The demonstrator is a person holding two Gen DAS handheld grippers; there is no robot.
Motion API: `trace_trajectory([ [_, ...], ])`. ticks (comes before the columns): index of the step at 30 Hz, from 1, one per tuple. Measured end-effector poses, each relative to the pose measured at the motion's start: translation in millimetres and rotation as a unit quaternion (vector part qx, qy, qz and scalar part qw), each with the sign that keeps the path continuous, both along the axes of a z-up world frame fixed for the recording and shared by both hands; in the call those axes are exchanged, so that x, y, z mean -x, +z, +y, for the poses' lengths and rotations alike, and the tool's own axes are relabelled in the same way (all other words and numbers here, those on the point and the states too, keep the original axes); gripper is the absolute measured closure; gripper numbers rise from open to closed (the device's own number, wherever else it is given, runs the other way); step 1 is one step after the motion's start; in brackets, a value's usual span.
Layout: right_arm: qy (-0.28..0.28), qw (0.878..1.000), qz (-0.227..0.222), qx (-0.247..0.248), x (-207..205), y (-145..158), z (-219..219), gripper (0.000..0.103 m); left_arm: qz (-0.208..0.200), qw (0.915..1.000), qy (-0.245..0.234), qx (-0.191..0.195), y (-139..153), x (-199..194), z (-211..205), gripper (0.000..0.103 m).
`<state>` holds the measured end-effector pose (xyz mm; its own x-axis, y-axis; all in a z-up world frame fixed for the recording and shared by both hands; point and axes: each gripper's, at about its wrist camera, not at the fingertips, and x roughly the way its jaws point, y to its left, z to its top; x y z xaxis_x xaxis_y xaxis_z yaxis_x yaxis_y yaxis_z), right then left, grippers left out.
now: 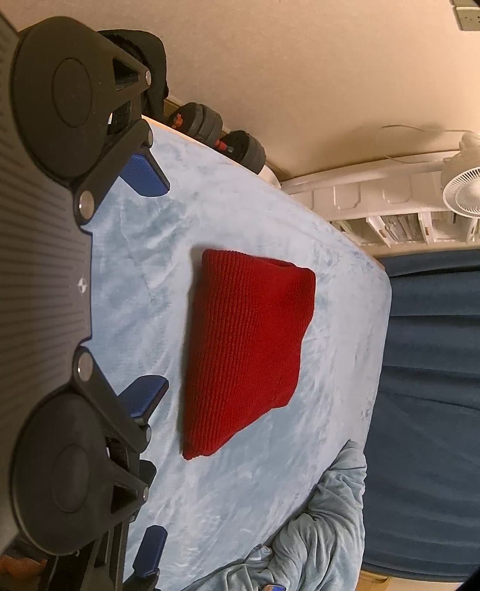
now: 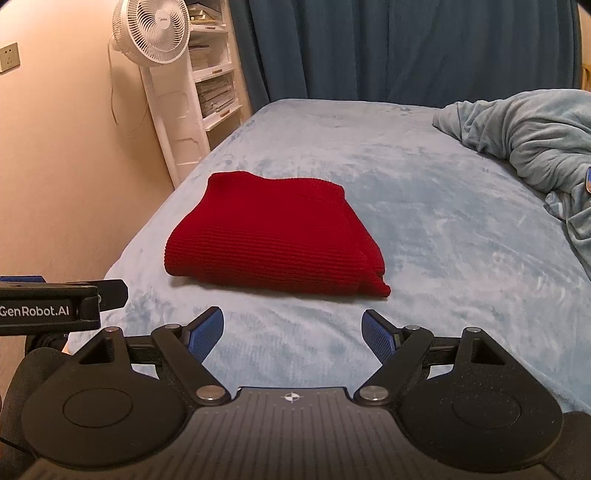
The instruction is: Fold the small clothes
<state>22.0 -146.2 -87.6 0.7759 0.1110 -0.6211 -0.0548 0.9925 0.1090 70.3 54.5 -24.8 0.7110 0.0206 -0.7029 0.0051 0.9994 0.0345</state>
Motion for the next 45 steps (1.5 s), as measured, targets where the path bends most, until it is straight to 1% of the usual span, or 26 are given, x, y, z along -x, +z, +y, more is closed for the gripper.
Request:
trace_trajectory([
  [7, -0.009, 1.0, 0.006, 0.001, -1.7, -0.5, 1.0, 0.011, 0.002, 1.0, 0.003, 0.0, -1.2, 0.0, 0.8, 0.0],
  [16, -0.011, 1.0, 0.008, 0.008, -3.4, -0.4, 3.9, 0.004, 0.001, 0.9999, 0.007, -0.01, -1.8, 0.4, 0.1, 0.0],
  [45, -0.008, 1.0, 0.014, 0.007, -4.5, -1.8, 4.8, 0.003, 0.001, 0.9998, 0.012, -0.016, -2.1, -1.6, 3.5, 0.0],
])
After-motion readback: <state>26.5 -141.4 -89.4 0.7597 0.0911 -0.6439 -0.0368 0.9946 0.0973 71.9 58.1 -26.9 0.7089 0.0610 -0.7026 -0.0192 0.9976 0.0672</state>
